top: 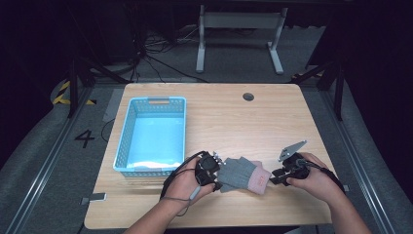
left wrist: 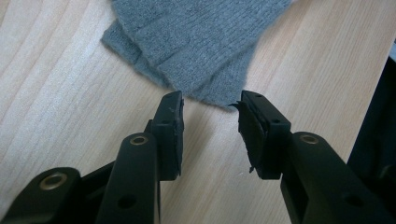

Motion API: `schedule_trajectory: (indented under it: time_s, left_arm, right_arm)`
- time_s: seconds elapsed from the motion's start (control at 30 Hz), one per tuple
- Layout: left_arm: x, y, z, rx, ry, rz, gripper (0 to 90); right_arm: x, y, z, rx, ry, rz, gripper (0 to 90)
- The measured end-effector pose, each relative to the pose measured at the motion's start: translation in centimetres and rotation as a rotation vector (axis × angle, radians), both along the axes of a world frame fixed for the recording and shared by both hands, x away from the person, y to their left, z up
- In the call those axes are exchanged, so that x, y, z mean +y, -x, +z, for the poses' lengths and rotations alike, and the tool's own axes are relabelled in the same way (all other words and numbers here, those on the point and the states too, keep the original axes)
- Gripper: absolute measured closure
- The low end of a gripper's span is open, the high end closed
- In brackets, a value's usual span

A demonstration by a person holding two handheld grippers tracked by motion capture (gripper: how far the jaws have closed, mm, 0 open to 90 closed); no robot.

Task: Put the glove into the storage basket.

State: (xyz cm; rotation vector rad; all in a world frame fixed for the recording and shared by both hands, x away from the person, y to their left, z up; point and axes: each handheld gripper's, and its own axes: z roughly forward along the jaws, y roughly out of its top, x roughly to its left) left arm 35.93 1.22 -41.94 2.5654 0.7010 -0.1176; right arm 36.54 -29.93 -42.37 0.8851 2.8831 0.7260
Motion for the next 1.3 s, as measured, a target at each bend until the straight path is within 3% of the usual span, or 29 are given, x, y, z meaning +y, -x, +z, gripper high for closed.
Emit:
schedule_trajectory:
  time_s: [0.57,0.73,0.83,1.03,1.23,1.3]
  left_arm:
    - [-0.7,-0.9,-1.4,0.024,-0.019,0.02,60.1]
    - [-0.9,-0.9,-1.4,0.019,-0.007,0.014,60.7]
    - [-0.6,-1.1,-1.5,0.034,-0.024,0.036,60.5]
    - [-1.0,-1.1,-1.9,0.051,-0.021,0.021,61.1]
    - [-1.2,-0.9,-1.6,0.042,-0.018,0.002,60.6]
    - [-1.0,-0.7,-1.2,0.03,0.001,0.012,60.6]
  right_arm:
    - [0.0,-0.1,-0.3,-0.013,-0.011,0.001,68.3]
    - [0.2,-0.1,-0.5,-0.012,-0.007,0.005,68.3]
    - [0.1,-0.1,-0.5,-0.01,-0.009,0.002,68.2]
    - [0.1,-0.1,-0.6,-0.008,-0.011,0.001,67.9]
    - [0.3,-0.2,-0.7,-0.006,-0.007,0.004,68.4]
    - [0.3,-0.1,-0.6,-0.005,-0.01,0.004,68.4]
